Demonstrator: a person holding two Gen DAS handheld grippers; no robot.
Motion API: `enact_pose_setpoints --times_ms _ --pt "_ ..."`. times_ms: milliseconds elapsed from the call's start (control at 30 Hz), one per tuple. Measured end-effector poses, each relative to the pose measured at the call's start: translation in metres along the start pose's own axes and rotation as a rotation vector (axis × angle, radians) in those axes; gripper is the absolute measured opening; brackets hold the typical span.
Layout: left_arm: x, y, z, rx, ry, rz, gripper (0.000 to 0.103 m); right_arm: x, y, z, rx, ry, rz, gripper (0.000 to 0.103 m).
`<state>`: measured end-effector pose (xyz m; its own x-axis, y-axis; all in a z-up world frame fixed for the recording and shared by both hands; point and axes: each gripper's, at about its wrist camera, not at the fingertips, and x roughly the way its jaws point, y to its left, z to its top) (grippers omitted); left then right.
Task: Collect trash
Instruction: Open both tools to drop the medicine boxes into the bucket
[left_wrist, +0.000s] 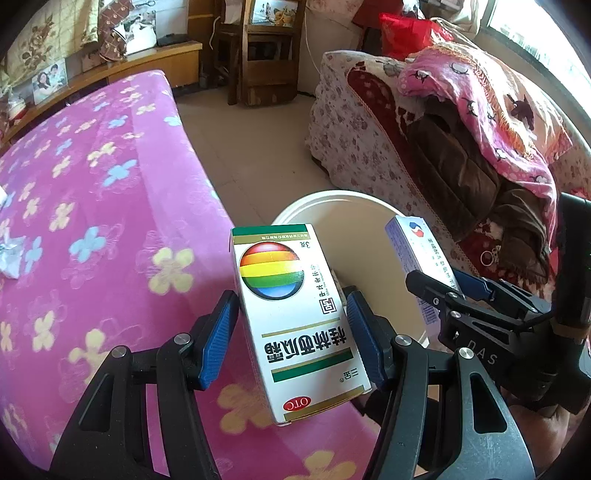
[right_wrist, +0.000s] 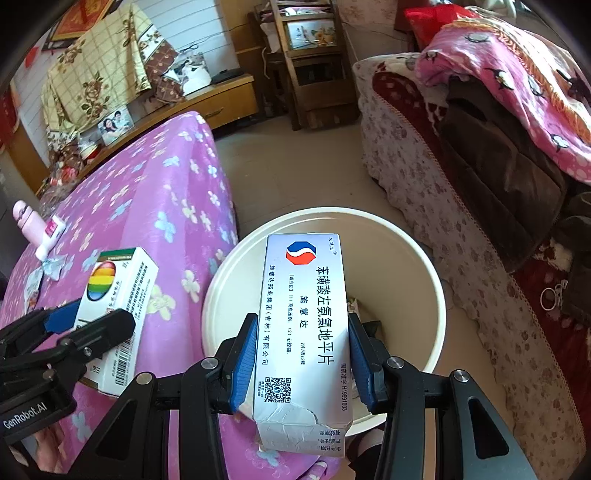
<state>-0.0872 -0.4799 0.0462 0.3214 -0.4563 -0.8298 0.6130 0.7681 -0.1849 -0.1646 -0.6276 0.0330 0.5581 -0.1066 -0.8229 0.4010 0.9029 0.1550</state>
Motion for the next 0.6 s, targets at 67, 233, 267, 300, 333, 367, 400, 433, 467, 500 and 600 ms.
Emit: enact_pose_setpoints --times_ms 67,233,267,300,333,367,400,433,467,500,600 --pt "0.005 -0.002 0.002 -0.004 0.006 -0.001 0.059 0.001 -0.004 0.001 0.016 -0.006 -0.001 0.045" --pt "0.012 -0.004 0.006 -0.002 0.001 -0.001 0.060 0.003 -0.009 0.002 0.023 -0.006 -0.013 0.045" --pt "0.013 -0.004 0.007 -0.002 0.001 -0.002 0.060 0.005 -0.009 0.003 0.024 -0.004 -0.015 0.045" --pt "0.013 -0.004 0.007 -0.003 0.000 -0.004 0.060 0.005 -0.010 0.003 0.026 -0.002 -0.015 0.045" --pt "0.014 -0.005 0.008 -0.004 -0.001 -0.007 0.060 0.006 -0.011 0.003 0.031 -0.001 -0.014 0.045" --pt "0.015 -0.005 0.008 -0.004 -0.003 -0.009 0.060 0.007 -0.011 0.003 0.033 -0.001 -0.015 0.045" --pt "0.015 -0.005 0.009 -0.005 -0.006 -0.012 0.060 0.007 -0.012 0.003 0.035 -0.003 -0.019 0.045" --pt "0.015 -0.005 0.009 -0.008 -0.009 -0.017 0.060 0.007 -0.013 0.004 0.037 -0.009 -0.026 0.046" --pt "0.015 -0.005 0.009 -0.011 -0.009 -0.023 0.060 0.007 -0.015 0.004 0.040 -0.015 -0.040 0.050" --pt "0.015 -0.005 0.010 -0.015 -0.008 -0.031 0.060 0.007 -0.017 0.004 0.042 -0.025 -0.061 0.058" --pt "0.015 -0.003 0.010 -0.030 -0.015 -0.043 0.061 0.004 -0.021 0.004 0.057 -0.039 -0.092 0.066"
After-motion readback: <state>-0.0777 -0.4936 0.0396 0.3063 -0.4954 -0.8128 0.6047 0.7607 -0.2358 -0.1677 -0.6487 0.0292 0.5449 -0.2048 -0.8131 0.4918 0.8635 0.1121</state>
